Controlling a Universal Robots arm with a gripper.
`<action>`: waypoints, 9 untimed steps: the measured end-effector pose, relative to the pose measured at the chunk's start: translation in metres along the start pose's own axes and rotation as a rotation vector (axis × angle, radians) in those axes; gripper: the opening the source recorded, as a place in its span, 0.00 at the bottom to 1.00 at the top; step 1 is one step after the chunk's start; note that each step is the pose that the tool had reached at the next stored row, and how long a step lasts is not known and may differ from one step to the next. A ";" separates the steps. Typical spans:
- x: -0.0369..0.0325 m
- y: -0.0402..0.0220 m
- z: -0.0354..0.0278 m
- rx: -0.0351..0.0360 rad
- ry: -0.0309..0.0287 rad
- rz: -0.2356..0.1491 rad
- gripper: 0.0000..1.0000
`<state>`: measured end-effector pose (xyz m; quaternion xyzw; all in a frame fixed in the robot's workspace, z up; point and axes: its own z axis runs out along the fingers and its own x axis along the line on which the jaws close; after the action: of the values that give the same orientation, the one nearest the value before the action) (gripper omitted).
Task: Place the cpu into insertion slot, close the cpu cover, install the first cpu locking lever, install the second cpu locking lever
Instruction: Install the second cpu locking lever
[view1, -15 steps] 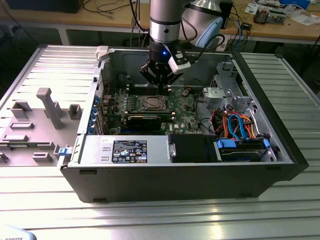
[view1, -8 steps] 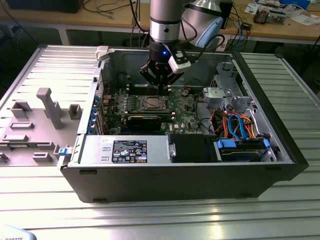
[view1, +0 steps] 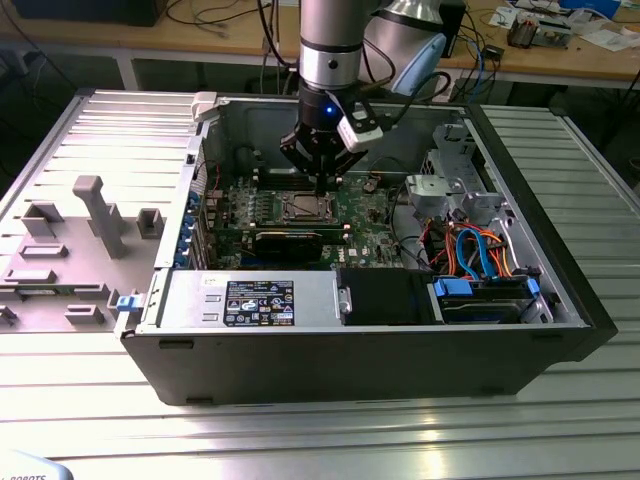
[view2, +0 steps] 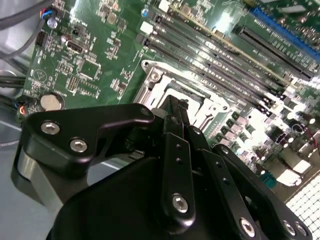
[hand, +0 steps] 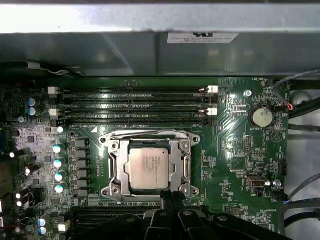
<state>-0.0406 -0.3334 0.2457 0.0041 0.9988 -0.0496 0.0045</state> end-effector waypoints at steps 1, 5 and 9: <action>0.0000 -0.0035 0.0004 -0.0018 -0.0001 0.000 0.11; 0.0000 -0.0075 0.0008 -0.0022 0.0000 0.000 0.11; 0.0000 -0.0076 0.0008 -0.0029 -0.0001 0.000 0.11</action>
<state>-0.0406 -0.3410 0.2456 0.0041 0.9988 -0.0482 0.0045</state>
